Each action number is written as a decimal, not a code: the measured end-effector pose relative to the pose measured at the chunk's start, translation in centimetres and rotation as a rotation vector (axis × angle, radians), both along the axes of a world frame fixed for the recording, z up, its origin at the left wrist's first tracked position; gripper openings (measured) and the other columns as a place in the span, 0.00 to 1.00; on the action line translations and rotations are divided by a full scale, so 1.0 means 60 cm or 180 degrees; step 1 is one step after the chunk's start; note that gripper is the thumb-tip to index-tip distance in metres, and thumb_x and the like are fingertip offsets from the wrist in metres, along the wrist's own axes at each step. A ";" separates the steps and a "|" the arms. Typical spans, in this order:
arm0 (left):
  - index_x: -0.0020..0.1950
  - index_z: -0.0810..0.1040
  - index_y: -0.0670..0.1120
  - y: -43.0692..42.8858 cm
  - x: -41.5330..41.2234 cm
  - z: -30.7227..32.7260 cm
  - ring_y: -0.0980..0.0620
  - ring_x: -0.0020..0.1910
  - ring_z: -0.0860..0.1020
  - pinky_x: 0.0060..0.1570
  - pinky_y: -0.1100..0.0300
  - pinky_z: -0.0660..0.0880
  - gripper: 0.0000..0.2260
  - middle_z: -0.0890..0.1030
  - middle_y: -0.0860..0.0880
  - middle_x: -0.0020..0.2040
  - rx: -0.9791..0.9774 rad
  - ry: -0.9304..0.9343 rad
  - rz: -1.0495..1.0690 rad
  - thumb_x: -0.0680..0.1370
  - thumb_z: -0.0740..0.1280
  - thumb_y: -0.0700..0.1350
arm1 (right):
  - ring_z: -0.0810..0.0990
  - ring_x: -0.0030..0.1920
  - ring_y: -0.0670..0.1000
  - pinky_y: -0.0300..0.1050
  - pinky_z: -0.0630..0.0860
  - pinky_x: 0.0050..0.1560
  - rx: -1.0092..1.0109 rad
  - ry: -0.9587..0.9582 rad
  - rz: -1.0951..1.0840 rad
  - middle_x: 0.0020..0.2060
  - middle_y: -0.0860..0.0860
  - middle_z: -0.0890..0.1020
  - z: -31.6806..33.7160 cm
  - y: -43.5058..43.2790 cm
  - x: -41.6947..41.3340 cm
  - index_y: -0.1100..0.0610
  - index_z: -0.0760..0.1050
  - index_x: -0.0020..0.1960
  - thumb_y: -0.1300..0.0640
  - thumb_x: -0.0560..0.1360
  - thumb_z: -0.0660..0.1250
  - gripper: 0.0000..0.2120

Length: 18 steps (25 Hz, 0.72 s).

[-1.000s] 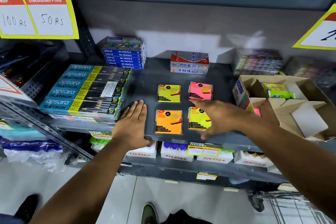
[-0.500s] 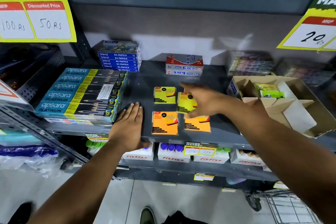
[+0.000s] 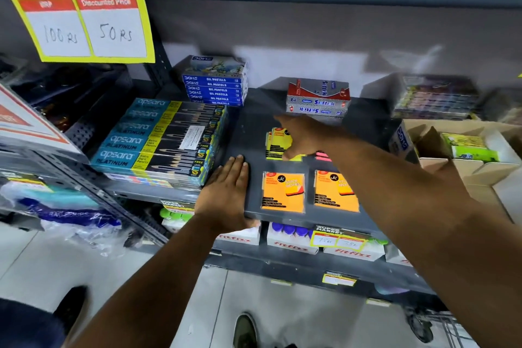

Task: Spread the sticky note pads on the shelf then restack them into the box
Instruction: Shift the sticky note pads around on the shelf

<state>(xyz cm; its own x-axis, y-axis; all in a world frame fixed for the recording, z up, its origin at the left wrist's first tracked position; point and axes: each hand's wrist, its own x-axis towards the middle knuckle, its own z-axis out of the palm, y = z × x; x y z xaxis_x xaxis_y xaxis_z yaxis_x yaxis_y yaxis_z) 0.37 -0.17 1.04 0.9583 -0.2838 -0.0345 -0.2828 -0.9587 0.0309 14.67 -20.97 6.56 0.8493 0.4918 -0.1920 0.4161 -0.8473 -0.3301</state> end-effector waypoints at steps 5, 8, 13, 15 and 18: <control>0.76 0.38 0.43 0.002 0.000 -0.004 0.48 0.76 0.38 0.72 0.55 0.36 0.55 0.39 0.44 0.78 -0.0027 -0.0008 -0.0003 0.66 0.63 0.71 | 0.69 0.72 0.59 0.48 0.68 0.65 -0.0040 0.0074 0.0103 0.76 0.56 0.66 -0.001 0.005 0.004 0.55 0.52 0.80 0.53 0.64 0.81 0.54; 0.76 0.38 0.43 0.002 0.000 -0.003 0.48 0.76 0.39 0.73 0.54 0.37 0.55 0.39 0.44 0.78 -0.0018 -0.0004 0.0008 0.65 0.64 0.72 | 0.67 0.74 0.59 0.49 0.67 0.67 -0.0061 0.0094 0.0114 0.77 0.56 0.65 0.008 0.010 -0.007 0.54 0.52 0.80 0.52 0.63 0.81 0.55; 0.77 0.44 0.41 -0.001 -0.001 -0.002 0.46 0.77 0.44 0.75 0.51 0.43 0.59 0.45 0.43 0.79 0.0118 -0.0090 0.0067 0.60 0.65 0.74 | 0.70 0.71 0.56 0.47 0.69 0.68 0.0386 0.0110 -0.0084 0.73 0.55 0.70 0.058 -0.042 -0.090 0.54 0.57 0.78 0.49 0.66 0.79 0.48; 0.76 0.42 0.41 0.000 0.000 -0.005 0.46 0.77 0.42 0.75 0.51 0.42 0.59 0.43 0.43 0.79 0.0187 -0.0122 0.0064 0.61 0.64 0.75 | 0.69 0.72 0.54 0.45 0.68 0.68 -0.0053 0.0293 0.0023 0.74 0.53 0.69 0.054 -0.084 -0.153 0.53 0.55 0.79 0.46 0.66 0.79 0.49; 0.76 0.40 0.41 -0.001 0.002 -0.006 0.47 0.77 0.40 0.75 0.51 0.41 0.59 0.41 0.43 0.78 0.0209 -0.0090 0.0060 0.61 0.63 0.76 | 0.63 0.75 0.53 0.45 0.63 0.71 -0.0582 0.0333 -0.0087 0.78 0.52 0.62 0.033 -0.123 -0.203 0.52 0.51 0.80 0.43 0.65 0.78 0.54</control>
